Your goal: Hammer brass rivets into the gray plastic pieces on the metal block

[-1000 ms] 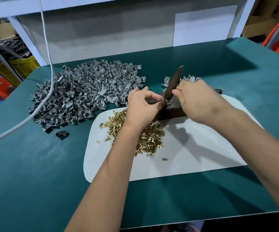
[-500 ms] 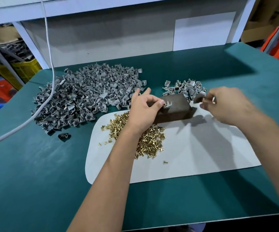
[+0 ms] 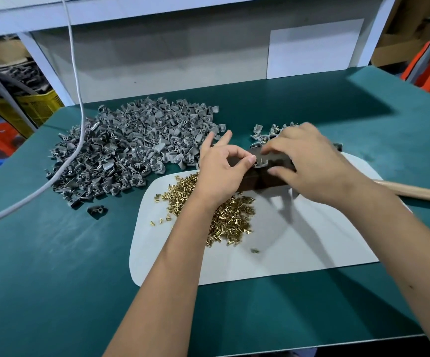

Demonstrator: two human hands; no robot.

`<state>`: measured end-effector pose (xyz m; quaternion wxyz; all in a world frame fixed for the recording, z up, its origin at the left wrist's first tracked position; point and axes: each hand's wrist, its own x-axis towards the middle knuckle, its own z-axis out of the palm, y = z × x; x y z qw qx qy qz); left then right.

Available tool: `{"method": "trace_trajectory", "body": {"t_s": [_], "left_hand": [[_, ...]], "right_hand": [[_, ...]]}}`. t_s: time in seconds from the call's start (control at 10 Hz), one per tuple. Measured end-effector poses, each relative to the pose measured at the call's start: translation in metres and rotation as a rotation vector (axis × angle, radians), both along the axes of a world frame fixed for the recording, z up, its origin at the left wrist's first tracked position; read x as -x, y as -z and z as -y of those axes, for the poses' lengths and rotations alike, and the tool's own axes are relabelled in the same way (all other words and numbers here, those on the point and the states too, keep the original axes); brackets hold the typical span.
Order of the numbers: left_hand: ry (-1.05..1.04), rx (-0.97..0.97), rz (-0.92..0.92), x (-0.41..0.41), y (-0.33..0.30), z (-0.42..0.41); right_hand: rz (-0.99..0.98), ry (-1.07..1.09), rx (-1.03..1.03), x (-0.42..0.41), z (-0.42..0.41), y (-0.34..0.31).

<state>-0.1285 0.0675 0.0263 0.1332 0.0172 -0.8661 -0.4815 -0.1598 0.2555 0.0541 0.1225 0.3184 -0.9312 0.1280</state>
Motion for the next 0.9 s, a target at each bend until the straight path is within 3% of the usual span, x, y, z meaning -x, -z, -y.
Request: {"method": "trace_trajectory", "body": {"t_s": [0.2,0.6,0.9], "left_hand": [[-0.008,-0.060,-0.024,0.001,-0.002,0.002],[-0.015,-0.111,-0.067,0.003,0.003,-0.006],[-0.205,-0.175,-0.177,0.008,0.014,-0.003]], "right_hand": [[-0.138,-0.092,0.026,0.001,0.012,0.000],[-0.035,-0.233,0.156,0.023,0.019,0.005],[-0.011,0.268,0.225,0.075,0.006,0.005]]}}
